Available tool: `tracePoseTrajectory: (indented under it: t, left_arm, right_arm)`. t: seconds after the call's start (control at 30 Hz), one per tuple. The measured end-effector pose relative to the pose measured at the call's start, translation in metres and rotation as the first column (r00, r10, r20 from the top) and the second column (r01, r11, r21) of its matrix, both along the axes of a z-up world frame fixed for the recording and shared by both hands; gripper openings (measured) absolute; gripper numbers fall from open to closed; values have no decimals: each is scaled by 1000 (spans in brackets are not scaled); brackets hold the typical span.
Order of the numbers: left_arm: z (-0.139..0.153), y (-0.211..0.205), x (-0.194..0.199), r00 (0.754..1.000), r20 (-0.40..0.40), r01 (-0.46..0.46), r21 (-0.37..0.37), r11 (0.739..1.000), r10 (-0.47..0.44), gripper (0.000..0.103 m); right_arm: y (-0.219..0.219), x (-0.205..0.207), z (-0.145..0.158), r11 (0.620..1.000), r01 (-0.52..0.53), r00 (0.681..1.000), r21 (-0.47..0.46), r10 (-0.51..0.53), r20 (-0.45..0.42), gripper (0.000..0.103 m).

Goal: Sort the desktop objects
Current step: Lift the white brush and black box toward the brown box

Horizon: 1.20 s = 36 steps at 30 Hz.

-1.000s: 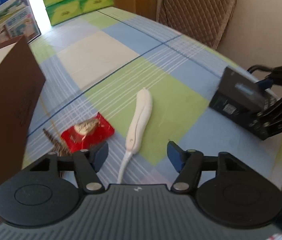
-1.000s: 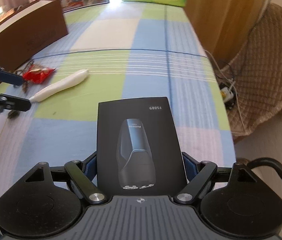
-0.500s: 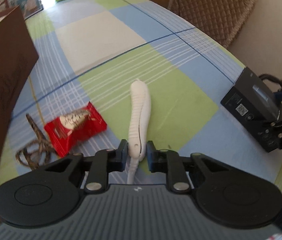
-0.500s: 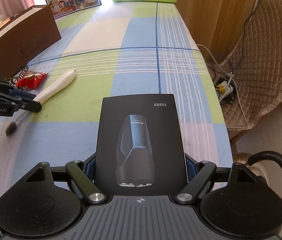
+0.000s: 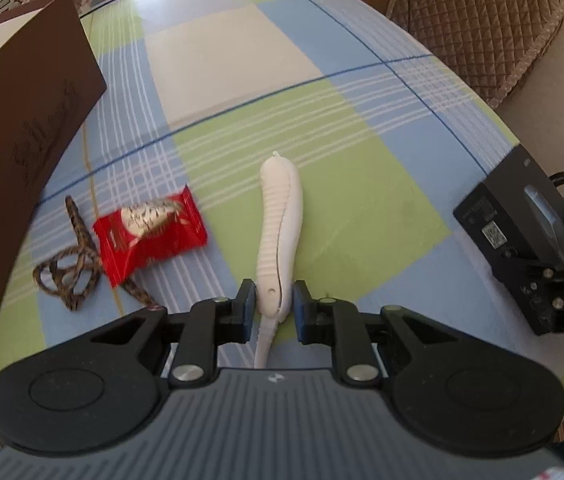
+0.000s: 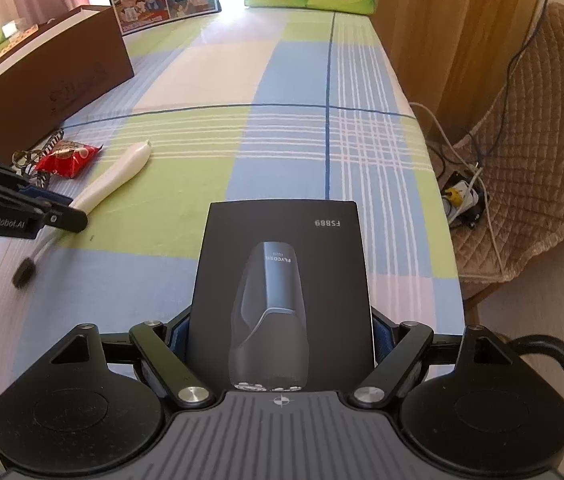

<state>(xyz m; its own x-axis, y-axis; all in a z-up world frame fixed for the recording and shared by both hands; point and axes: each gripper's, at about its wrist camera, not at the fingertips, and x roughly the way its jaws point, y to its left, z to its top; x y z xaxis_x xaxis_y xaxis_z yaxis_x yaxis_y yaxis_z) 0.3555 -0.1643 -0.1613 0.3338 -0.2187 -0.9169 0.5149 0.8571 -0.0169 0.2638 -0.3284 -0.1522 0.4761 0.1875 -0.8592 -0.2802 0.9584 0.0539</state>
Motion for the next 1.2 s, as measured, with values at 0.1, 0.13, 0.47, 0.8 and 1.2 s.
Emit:
tracePoseTrajectory:
  t: [0.1,0.13,0.47,0.8,1.2]
  left_arm:
    - [1,0,-11,1000,-15,1,-5,1000,-1,15]
    - [2,1,-15,1000,-22,2,-10,1000,-2,15]
    - [17,44,-64,998,-41,-44,-31,999,43,15]
    - [58,99,-78,992,24,-119,-116,986,123,15]
    - [121,149,-77,971,158,-145,-224,964,182,15]
  right_arm:
    - [0,1,0,1000,-11,1000,0,11,4,78]
    - [0,1,0,1000,-13,1000,-1,13,6,78]
    - [12,-9,9,997,-61,998,42,60,24,76]
    - [56,-14,39,987,-116,993,110,111,47,76]
    - [118,-3,69,969,-214,976,121,206,76,76]
